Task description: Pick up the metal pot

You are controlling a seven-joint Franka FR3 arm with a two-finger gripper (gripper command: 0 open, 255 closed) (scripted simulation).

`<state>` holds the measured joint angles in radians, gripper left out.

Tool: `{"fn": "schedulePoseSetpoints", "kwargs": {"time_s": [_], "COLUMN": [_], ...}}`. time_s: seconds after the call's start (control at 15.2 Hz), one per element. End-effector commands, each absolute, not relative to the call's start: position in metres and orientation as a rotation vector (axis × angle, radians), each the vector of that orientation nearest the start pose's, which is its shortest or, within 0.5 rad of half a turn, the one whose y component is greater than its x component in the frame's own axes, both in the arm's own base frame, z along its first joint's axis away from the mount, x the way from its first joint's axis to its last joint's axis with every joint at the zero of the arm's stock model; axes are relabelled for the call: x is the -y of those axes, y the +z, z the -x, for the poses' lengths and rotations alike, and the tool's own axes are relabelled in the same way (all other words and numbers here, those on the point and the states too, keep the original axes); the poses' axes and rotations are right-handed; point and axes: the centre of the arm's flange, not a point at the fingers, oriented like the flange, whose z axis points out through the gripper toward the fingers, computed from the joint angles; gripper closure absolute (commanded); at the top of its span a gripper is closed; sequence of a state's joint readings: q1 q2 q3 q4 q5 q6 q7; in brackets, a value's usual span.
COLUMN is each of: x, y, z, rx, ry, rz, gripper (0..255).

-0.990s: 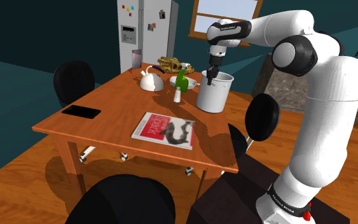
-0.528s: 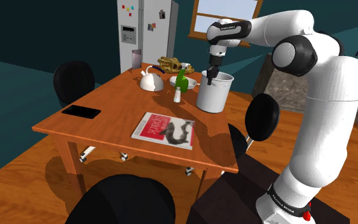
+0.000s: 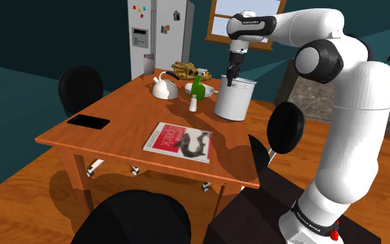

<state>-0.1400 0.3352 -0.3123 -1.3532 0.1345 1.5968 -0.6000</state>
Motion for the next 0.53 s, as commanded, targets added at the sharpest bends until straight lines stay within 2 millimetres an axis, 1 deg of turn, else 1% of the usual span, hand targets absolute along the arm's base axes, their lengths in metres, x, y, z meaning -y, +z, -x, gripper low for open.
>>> {"fn": "schedulePoseSetpoints", "kwargs": {"time_s": [0.0, 0.33, 0.46], "x": [0.243, 0.243, 0.243], "y": [0.548, 0.575, 0.575], "z": [-0.601, -0.601, -0.601], "rx": [0.232, 0.232, 0.232], "ry": [0.066, 0.066, 0.066], "rz": [3.07, 3.07, 3.07], "gripper": [255, 255, 255]}}
